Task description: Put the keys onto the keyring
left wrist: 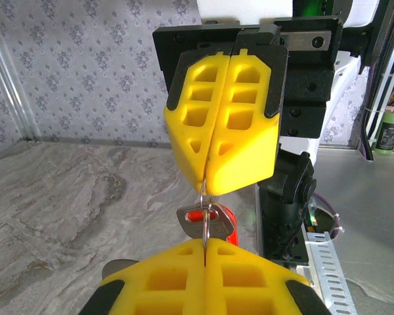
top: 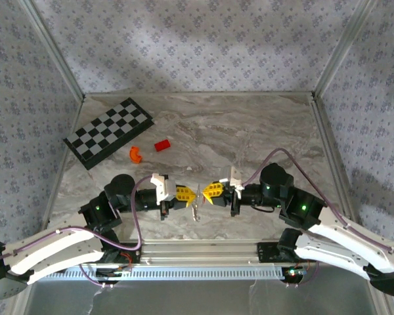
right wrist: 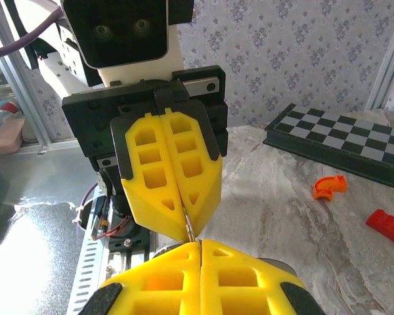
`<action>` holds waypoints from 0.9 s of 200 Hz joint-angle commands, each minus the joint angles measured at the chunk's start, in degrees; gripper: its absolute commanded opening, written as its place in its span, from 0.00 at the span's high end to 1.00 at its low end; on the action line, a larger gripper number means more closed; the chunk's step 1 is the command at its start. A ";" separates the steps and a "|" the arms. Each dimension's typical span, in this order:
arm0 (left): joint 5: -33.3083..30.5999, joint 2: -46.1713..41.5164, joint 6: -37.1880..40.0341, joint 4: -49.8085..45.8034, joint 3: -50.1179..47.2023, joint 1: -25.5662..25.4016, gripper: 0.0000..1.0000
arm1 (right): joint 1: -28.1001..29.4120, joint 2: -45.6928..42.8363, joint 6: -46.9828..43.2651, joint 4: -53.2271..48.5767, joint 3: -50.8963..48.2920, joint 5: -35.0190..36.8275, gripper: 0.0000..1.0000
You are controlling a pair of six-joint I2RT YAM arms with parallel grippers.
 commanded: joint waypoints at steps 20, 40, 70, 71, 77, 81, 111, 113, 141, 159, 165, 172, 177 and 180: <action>0.71 -0.33 -0.19 2.65 2.15 -0.35 1.00 | -0.39 -0.41 1.22 2.16 -0.35 -1.61 1.00; 0.48 -0.32 -0.19 2.68 2.08 -0.43 1.00 | -0.39 -0.33 1.22 2.39 -0.24 -1.72 1.00; 0.52 -0.42 -0.22 2.81 1.91 -0.41 1.00 | -0.39 -0.16 1.22 2.44 -0.09 -1.96 1.00; 0.49 -0.42 -0.21 2.83 1.91 -0.42 1.00 | -0.39 -0.15 1.22 2.44 -0.13 -1.96 1.00; 0.46 -0.55 -0.26 2.93 1.91 -0.41 1.00 | -0.39 -0.14 1.22 2.43 -0.06 -1.96 1.00; 0.45 -0.53 -0.16 2.94 1.91 -0.39 1.00 | -0.39 -0.05 1.22 2.48 -0.06 -1.94 1.00; 0.55 -0.45 -0.15 2.90 1.81 -0.43 1.00 | -0.39 0.03 1.22 2.61 -0.16 -1.86 1.00; 0.55 -0.56 -0.16 2.91 1.75 -0.44 1.00 | -0.39 -0.01 1.22 2.67 -0.15 -1.82 1.00; 0.56 -0.51 -0.21 2.92 1.81 -0.40 1.00 | -0.39 0.19 1.31 3.03 -0.34 -2.04 1.00; 0.55 -0.47 -0.20 2.94 1.77 -0.40 1.00 | -0.37 0.28 1.40 3.31 -0.35 -2.19 1.00; 0.56 -0.40 -0.22 2.92 1.77 -0.43 1.00 | -0.38 0.30 1.40 3.22 -0.34 -2.22 1.00; 0.55 -0.42 -0.28 2.94 1.77 -0.43 1.00 | -0.39 0.29 1.40 3.29 -0.35 -2.24 1.00; 0.55 -0.42 -0.20 2.94 1.74 -0.44 1.00 | -0.39 0.30 1.40 3.19 -0.30 -2.31 1.00; 0.55 -0.42 -0.22 2.94 1.83 -0.44 1.00 | -0.39 0.30 1.45 3.17 -0.30 -2.39 1.00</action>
